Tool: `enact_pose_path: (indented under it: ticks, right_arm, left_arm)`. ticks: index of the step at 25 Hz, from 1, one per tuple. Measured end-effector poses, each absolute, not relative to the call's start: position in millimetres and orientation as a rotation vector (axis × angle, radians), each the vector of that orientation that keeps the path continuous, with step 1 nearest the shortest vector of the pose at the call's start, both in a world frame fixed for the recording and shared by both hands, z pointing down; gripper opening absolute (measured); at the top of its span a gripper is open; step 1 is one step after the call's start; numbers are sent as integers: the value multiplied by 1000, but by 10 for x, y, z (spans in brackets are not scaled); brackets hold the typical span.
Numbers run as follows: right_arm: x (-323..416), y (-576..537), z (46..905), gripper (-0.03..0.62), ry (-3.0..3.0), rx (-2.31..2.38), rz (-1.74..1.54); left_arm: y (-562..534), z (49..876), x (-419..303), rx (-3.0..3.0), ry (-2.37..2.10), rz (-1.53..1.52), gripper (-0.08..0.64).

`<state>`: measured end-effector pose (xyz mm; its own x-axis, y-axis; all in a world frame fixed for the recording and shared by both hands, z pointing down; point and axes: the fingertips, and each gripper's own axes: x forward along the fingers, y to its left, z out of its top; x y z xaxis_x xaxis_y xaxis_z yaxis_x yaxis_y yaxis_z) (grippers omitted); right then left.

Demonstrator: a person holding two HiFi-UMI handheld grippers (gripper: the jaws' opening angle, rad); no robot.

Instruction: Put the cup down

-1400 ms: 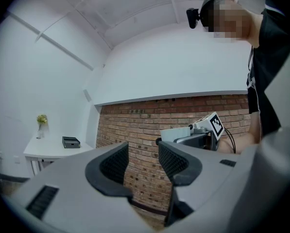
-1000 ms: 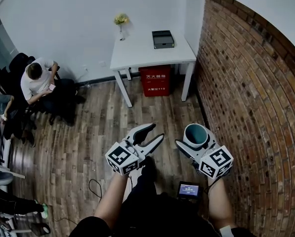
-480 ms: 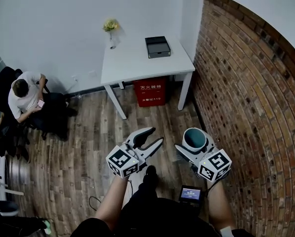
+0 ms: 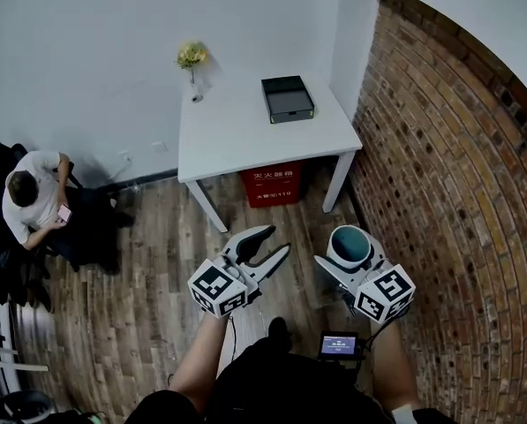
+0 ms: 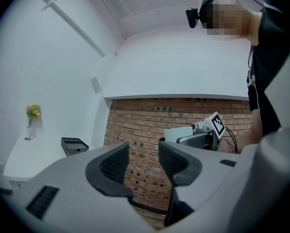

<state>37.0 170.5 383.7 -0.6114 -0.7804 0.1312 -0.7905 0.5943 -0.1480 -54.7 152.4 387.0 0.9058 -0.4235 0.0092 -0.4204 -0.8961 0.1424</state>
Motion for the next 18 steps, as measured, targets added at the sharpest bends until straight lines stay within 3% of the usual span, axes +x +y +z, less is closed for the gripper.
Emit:
enact_pose_path:
  ticks: [18]
  right_arm:
    - [261, 699, 3954, 405, -2746, 1349, 300]
  left_arm:
    - [544, 3986, -662, 2894, -639, -82, 187]
